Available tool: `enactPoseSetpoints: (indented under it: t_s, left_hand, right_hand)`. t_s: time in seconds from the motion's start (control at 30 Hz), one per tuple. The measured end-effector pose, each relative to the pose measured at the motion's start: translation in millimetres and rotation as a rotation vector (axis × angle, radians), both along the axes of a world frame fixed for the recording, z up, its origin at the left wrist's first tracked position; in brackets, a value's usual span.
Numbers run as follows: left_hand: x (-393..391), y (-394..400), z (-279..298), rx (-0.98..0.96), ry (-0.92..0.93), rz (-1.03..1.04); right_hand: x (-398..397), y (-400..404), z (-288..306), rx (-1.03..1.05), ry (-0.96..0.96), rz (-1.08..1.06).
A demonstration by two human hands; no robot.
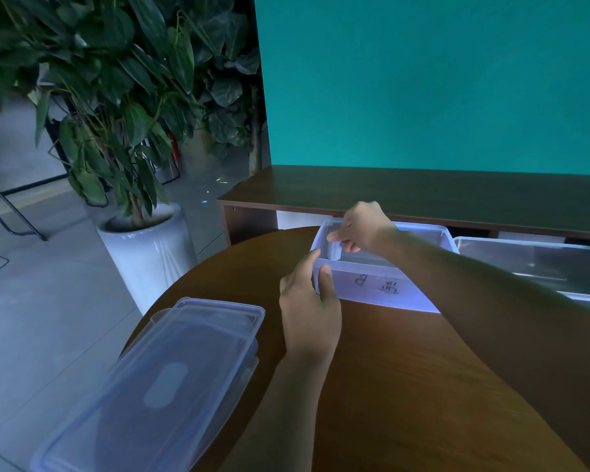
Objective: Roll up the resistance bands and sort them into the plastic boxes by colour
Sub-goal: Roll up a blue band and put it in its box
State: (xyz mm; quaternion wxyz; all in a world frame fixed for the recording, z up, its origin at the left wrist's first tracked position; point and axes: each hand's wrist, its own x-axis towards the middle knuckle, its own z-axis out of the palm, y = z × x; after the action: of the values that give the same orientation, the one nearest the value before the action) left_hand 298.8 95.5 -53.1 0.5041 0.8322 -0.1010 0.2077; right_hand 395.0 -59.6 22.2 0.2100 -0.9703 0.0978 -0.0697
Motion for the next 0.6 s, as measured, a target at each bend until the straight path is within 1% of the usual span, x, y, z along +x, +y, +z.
enactPoseSetpoints:
  t_s: [0.13,0.3,0.53,0.6]
  left_hand:
    - [-1.0,1.3,0.8,-0.005,0.015,-0.023]
    - [-3.4,1.3,3.7,0.019,0.014,-0.037]
    - [-3.6,2.6,4.5,0.033,0.024,-0.059]
    - [-3.6,2.7,4.0,0.038,0.024,-0.058]
  right_hand:
    - [1.8,0.6,-0.1,0.003,0.004,0.006]
    - [3.7,3.0,-1.1,0.146,0.005,-0.009]
    - [-0.3,-7.5,-0.5,0.253,-0.016,0.003]
    - [1.0,-7.0,0.4,0.240,-0.010,-0.009]
